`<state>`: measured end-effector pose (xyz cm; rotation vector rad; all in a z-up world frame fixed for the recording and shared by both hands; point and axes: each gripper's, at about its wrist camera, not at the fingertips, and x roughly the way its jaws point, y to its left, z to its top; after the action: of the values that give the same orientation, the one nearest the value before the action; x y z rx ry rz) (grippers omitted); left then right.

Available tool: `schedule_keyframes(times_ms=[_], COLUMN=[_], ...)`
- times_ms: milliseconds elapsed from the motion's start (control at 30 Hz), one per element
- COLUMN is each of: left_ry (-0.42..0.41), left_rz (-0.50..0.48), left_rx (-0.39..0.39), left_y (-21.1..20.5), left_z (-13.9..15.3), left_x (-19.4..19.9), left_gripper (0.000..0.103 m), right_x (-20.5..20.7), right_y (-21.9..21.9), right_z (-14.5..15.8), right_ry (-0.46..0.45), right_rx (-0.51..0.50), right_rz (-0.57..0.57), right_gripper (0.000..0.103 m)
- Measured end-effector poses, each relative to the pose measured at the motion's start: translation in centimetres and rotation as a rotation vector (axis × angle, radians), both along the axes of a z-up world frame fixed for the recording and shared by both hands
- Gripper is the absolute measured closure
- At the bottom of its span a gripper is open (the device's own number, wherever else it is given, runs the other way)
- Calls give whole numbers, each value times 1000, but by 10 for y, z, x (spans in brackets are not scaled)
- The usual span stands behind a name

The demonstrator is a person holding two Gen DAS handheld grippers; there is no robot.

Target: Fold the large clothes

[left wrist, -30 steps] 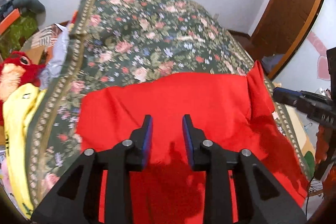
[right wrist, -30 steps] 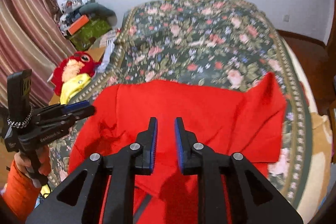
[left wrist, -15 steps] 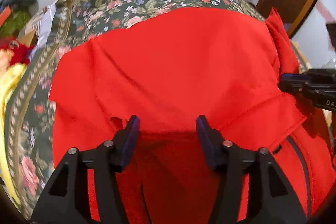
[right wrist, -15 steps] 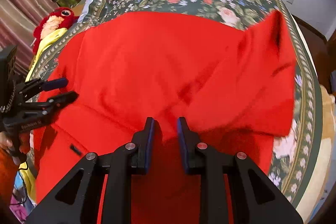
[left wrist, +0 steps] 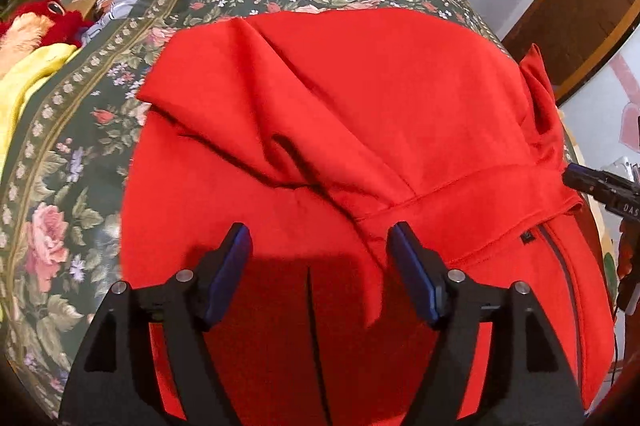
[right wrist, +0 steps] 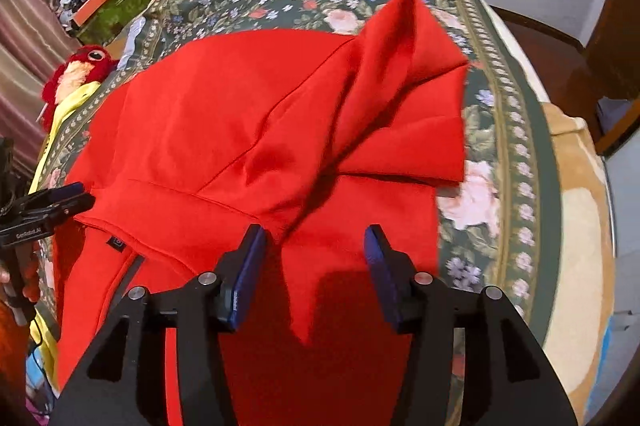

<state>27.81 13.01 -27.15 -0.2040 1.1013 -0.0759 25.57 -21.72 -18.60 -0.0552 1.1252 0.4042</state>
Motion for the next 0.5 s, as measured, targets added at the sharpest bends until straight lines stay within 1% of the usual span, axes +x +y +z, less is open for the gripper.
schedule_keyframes(times_ms=[67, 167, 200, 233, 267, 300, 333, 433, 500], left_ry=[-15, -34, -45, -53, -58, -63, -64, -66, -50], left_rz=[1, 21, 40, 61, 80, 105, 126, 178, 217], left_rx=[25, 48, 48, 51, 55, 64, 73, 80, 80], left_y=[3, 13, 18, 24, 30, 37, 43, 58, 68], left_z=[8, 18, 22, 25, 27, 29, 29, 27, 21], left_x=[-2, 0, 2, 5, 8, 13, 18, 30, 43], left_gripper=[31, 31, 31, 31, 31, 31, 31, 31, 31], right_x=[1, 10, 13, 20, 25, 31, 40, 58, 74], right_y=[-5, -14, -14, -18, -17, -19, -21, -21, -19], right_z=[5, 18, 20, 25, 28, 30, 33, 34, 29], right_ry=[-8, -33, -40, -52, -63, -71, -80, -79, -49], right_rx=[-4, 27, 35, 48, 58, 68, 80, 111, 136], right_rz=[-13, -39, -52, -73, -94, -117, -149, -203, -238], right_gripper=[55, 55, 53, 46, 41, 34, 30, 26, 26])
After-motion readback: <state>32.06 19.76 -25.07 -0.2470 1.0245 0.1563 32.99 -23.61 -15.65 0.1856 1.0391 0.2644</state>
